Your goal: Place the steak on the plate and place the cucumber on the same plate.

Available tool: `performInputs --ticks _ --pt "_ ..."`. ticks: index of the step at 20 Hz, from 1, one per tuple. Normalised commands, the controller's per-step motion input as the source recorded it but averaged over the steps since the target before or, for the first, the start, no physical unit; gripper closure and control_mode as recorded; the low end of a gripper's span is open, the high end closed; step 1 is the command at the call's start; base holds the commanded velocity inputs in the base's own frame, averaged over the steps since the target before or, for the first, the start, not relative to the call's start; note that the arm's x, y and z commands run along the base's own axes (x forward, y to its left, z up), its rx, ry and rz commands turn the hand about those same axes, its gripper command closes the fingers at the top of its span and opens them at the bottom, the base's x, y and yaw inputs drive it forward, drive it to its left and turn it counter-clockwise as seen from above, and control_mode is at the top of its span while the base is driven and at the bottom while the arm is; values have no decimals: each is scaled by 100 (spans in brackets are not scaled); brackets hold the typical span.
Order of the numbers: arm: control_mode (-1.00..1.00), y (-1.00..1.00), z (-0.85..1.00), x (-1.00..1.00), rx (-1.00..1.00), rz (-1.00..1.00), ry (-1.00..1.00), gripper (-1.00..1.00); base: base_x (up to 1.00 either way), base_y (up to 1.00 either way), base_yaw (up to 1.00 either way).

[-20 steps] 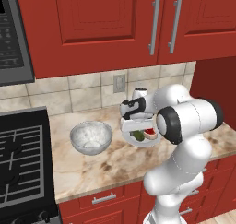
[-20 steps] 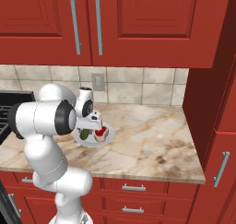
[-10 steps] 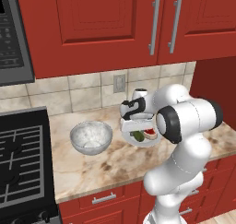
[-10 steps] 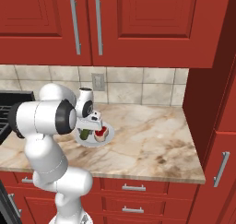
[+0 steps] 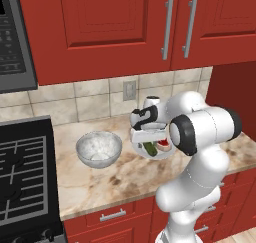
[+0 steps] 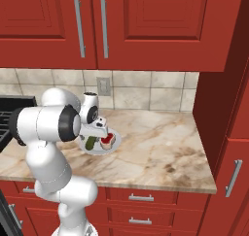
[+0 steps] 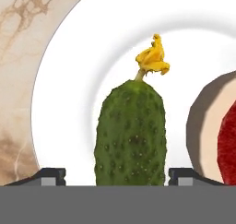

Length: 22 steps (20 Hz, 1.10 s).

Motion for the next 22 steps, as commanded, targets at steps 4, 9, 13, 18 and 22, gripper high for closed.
performInputs --ticks 4,9,13,18,22 --pt "-100 0 21 0 0 0 -6 -100 0 0 0" --pt "-100 0 46 -11 0 0 -11 -100 0 0 0" --pt "-100 -1 36 -34 0 -2 -11 -100 0 0 0" --pt "-100 -1 25 -53 -8 -4 -16 -100 0 0 0" --pt "-100 -2 24 -56 -7 -5 -11 -100 0 0 0"
